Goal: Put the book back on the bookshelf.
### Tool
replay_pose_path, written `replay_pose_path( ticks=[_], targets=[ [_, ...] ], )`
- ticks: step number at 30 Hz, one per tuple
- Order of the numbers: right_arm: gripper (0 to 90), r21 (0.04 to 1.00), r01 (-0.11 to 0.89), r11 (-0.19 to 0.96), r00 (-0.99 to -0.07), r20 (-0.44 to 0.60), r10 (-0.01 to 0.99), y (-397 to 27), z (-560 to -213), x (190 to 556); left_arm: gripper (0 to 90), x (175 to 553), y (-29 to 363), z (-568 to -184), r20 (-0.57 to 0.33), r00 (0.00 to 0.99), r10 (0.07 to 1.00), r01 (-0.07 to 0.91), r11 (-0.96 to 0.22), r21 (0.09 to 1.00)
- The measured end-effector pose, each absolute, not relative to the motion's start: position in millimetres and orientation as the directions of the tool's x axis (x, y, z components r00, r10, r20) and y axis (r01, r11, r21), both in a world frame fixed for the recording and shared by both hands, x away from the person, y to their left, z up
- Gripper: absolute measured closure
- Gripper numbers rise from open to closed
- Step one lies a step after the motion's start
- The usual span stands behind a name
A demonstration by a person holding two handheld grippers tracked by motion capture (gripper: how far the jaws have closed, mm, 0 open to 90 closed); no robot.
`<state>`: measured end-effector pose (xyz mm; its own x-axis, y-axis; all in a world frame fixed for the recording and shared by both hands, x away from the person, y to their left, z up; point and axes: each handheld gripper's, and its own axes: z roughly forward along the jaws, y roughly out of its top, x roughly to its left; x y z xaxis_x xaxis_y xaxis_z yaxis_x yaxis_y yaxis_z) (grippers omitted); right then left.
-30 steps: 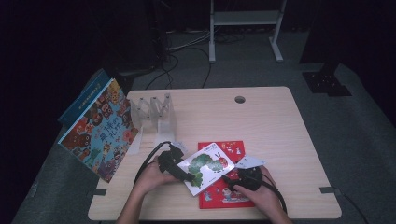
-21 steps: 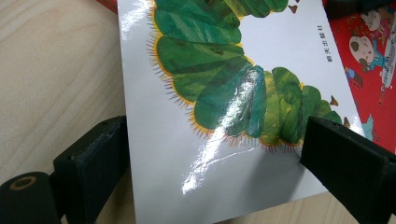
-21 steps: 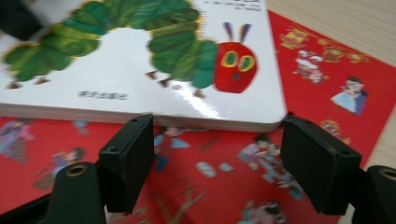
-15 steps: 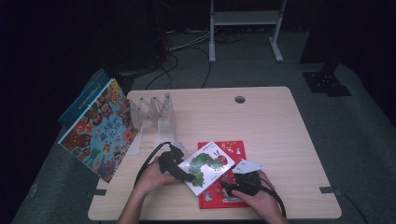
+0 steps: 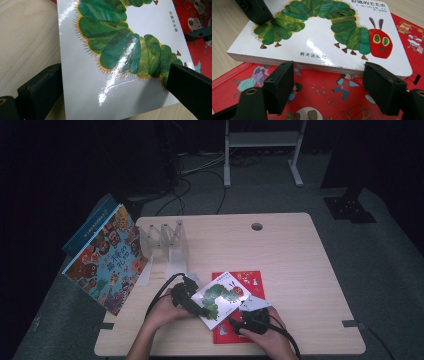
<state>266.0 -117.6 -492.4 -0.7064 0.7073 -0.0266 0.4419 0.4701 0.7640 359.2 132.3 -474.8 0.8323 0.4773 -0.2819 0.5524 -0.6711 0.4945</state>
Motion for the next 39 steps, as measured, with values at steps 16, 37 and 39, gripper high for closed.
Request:
replay_pose_path(
  ticks=[16,37,39],
  targets=[
    [17.4,0.768,0.47,0.435,-0.674,-0.006,0.739,-116,-496,267,0.0,356,125,-469,-0.248,0.835,0.491,0.547,-0.697,0.463],
    [14.3,0.765,0.482,0.426,-0.666,0.004,0.746,-118,-496,267,14.8,351,144,-432,-0.316,0.846,0.43,0.527,-0.578,0.623],
    [14.3,0.766,0.481,0.426,-0.666,0.003,0.746,-118,-496,267,16.9,349,145,-429,-0.307,0.851,0.426,0.517,-0.575,0.634]
  ],
)
